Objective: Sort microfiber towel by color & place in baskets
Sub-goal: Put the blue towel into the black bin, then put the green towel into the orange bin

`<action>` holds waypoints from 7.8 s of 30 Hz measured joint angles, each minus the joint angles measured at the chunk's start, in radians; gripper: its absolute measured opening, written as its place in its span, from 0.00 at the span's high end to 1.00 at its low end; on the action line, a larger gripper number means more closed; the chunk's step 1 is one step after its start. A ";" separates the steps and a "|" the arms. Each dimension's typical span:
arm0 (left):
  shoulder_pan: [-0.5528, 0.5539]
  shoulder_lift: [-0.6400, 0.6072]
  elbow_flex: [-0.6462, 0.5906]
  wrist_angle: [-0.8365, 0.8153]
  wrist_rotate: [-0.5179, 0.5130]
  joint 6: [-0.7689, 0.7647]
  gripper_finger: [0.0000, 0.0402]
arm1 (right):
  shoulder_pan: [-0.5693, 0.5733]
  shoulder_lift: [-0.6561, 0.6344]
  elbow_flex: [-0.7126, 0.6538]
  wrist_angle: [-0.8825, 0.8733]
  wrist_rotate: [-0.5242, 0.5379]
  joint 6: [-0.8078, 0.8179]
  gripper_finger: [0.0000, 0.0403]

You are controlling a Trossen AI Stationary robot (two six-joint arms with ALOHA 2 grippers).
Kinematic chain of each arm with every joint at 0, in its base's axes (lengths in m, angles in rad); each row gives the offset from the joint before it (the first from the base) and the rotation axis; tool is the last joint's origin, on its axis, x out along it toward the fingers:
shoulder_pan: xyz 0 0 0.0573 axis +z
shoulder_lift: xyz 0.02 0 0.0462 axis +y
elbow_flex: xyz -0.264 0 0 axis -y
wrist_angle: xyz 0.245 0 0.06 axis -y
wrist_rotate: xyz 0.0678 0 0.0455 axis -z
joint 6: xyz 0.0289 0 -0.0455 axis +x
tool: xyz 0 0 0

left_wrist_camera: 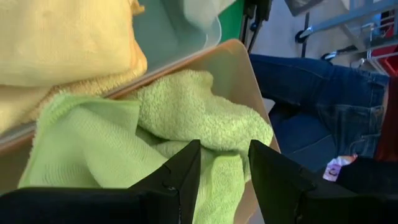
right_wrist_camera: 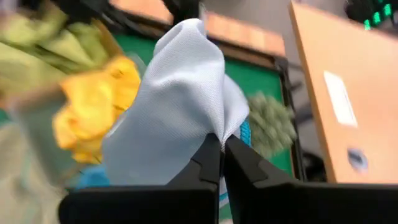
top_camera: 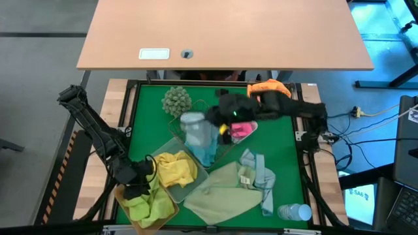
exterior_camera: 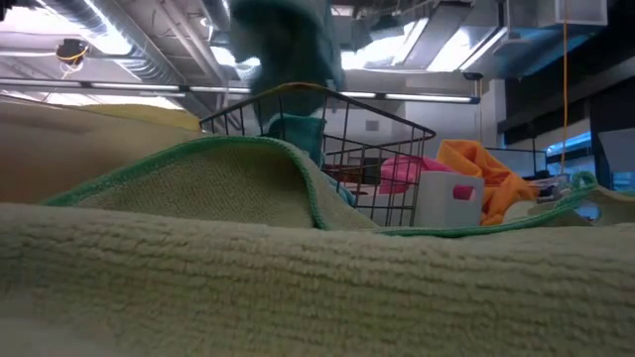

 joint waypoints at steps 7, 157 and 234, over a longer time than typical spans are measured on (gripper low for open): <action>0.000 0.000 0.000 0.007 -0.040 0.039 0.68 | -0.106 0.011 -0.159 -0.021 -0.082 0.056 0.98; 0.000 0.000 0.000 0.187 -0.341 0.337 0.68 | 0.240 0.057 -0.458 0.187 -0.456 0.580 0.48; 0.000 0.000 0.000 0.306 -0.510 0.424 0.68 | 0.323 0.116 -0.458 0.132 -0.307 0.680 0.94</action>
